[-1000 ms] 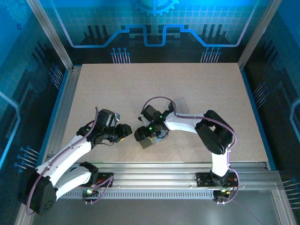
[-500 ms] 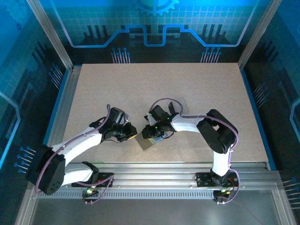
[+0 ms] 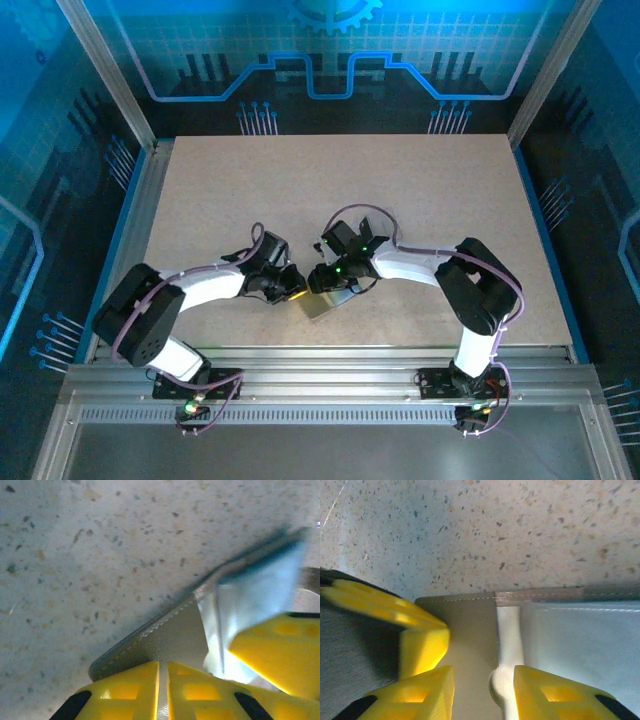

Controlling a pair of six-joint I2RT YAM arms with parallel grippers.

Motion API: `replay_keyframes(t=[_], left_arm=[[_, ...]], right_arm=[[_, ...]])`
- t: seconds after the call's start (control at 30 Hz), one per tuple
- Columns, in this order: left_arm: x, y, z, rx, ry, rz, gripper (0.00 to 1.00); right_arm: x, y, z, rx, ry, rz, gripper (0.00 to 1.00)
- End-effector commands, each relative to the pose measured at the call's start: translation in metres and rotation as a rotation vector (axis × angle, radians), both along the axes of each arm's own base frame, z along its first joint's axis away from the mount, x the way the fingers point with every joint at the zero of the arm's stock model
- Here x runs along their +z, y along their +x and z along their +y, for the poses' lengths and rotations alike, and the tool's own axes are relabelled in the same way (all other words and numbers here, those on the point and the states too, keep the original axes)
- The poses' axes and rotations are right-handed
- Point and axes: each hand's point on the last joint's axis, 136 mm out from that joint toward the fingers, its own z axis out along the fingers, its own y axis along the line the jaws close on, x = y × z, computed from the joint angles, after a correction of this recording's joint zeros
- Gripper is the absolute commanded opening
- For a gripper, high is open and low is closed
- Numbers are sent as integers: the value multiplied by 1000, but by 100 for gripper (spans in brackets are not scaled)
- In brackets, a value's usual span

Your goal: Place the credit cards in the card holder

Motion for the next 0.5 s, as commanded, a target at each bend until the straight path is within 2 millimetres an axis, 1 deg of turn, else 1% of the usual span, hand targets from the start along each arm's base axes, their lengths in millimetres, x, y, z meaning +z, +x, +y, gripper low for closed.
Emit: replay_keyframes(t=[0.0, 0.07, 0.17, 0.3, 0.47], left_arm=[[-1, 11, -15, -12, -27, -13, 14], [-7, 11, -15, -17, -10, -3, 14], [-15, 8, -12, -20, 12, 6, 14], [-20, 3, -5, -35, 48, 6, 14], [-23, -3, 1, -53, 75, 9, 15]], right_arm=[[13, 5, -14, 20, -80, -50, 38], [14, 7, -19, 29, -119, -70, 38], [15, 15, -30, 35, -210, -116, 37], [7, 26, -42, 71, -368, -173, 37], [-3, 35, -51, 81, -487, -205, 38]])
